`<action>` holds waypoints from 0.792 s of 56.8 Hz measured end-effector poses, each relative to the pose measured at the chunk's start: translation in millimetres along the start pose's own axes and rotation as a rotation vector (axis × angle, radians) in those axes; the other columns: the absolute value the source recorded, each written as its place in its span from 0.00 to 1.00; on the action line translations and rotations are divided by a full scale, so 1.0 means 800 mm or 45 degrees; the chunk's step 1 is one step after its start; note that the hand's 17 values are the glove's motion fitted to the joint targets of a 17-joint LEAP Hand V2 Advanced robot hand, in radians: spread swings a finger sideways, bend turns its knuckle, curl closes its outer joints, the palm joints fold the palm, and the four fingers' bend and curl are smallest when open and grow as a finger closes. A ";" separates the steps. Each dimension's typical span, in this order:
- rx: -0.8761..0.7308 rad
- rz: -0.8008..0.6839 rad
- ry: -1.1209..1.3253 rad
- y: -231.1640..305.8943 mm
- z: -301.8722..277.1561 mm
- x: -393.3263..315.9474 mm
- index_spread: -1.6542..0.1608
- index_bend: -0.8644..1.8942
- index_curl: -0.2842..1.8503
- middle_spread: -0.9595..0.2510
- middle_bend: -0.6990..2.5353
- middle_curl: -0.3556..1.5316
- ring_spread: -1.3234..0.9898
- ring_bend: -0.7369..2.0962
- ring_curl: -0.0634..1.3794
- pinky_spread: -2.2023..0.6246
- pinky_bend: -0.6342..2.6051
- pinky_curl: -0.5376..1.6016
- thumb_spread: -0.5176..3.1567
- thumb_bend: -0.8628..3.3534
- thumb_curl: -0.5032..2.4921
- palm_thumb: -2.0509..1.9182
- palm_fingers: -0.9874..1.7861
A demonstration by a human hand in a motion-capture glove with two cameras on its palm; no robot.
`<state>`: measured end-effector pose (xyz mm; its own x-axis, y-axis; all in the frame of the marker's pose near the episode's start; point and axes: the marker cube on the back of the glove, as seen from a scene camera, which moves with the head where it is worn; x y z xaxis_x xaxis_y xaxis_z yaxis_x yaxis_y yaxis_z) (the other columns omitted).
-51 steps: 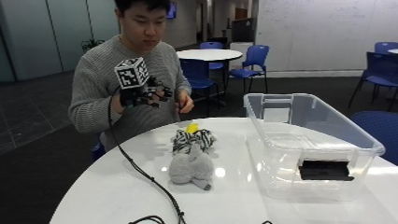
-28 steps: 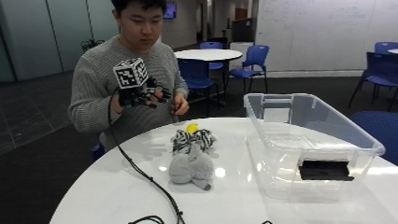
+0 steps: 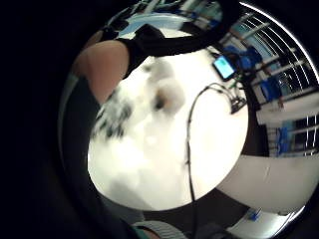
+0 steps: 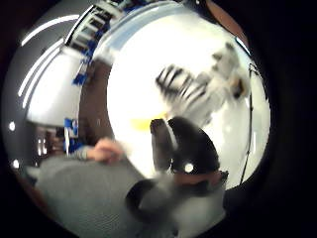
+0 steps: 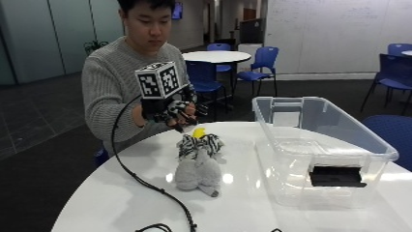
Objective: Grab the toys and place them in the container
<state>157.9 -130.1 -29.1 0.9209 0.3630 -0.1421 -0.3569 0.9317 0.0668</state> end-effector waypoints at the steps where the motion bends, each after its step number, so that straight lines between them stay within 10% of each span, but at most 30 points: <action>1: -0.004 0.020 -0.013 -0.010 -0.002 0.006 0.71 0.37 0.25 0.63 0.27 0.33 0.49 0.42 0.19 0.79 0.45 0.40 0.52 0.20 0.22 0.52 0.37; 27: -0.300 0.181 0.036 -0.095 0.135 0.072 0.72 0.35 0.24 0.63 0.27 0.34 0.47 0.50 0.24 0.78 0.53 0.43 0.53 0.21 0.26 0.56 0.38; 45: -0.156 0.200 0.173 -0.099 0.173 0.070 0.69 0.36 0.21 0.59 0.32 0.39 0.41 0.65 0.32 0.67 0.57 0.44 0.54 0.24 0.30 0.63 0.58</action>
<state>259.6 -184.9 94.6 0.8261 0.4938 -0.2715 -0.5180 0.8551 -0.0209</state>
